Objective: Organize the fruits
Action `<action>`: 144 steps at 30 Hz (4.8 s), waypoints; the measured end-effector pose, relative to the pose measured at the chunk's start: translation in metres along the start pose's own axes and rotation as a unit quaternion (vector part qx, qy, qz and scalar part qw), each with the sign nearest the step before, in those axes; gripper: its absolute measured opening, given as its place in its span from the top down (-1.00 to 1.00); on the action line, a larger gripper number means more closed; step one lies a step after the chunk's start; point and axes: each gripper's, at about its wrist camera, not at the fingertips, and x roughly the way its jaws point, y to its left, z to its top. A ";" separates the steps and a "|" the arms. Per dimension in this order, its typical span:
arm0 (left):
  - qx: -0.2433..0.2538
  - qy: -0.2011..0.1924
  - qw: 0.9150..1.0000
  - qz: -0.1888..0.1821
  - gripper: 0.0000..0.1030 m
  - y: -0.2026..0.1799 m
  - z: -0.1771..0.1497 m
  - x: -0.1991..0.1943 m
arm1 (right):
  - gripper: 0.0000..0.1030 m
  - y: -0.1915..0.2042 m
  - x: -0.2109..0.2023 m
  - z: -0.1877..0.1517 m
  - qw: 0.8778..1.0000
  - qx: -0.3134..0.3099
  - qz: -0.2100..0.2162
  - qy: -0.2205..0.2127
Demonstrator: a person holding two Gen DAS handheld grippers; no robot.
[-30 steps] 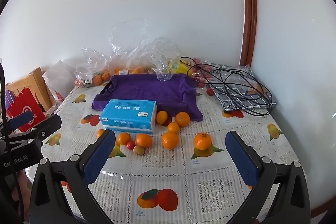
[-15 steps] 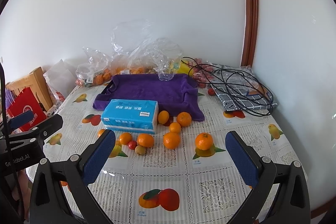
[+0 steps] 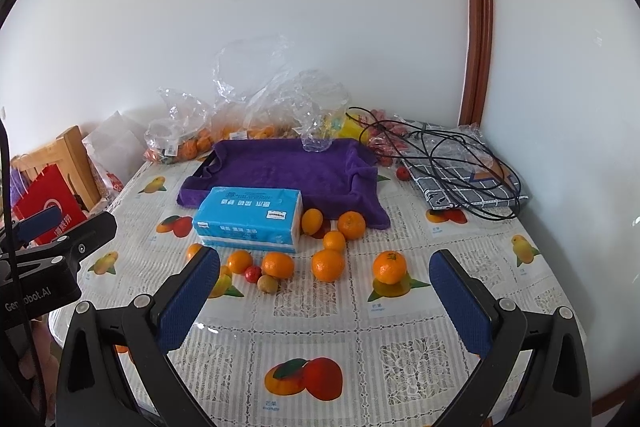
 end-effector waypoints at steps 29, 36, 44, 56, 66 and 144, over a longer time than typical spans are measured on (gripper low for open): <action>0.003 -0.001 1.000 -0.002 -1.00 -0.005 0.000 0.003 | -1.00 0.003 -0.003 0.001 1.000 -0.004 0.005 -0.006; -0.016 -0.011 1.000 -0.012 -1.00 -0.001 -0.002 0.017 | -1.00 0.008 0.008 0.001 1.000 -0.017 -0.002 -0.004; -0.001 0.006 1.000 -0.005 -1.00 0.005 -0.002 0.045 | -1.00 0.004 0.034 0.001 1.000 0.000 -0.001 0.010; -0.031 0.053 0.998 -0.014 -1.00 0.020 -0.012 0.101 | -1.00 -0.026 0.089 -0.015 0.999 0.026 0.008 0.032; -0.030 0.099 0.994 -0.026 -0.99 0.022 -0.020 0.154 | -0.35 -0.054 0.154 -0.030 0.995 0.025 -0.038 0.086; -0.019 0.128 0.989 -0.073 0.35 0.050 0.067 0.207 | 0.15 0.023 0.194 0.070 0.997 -0.028 0.052 0.059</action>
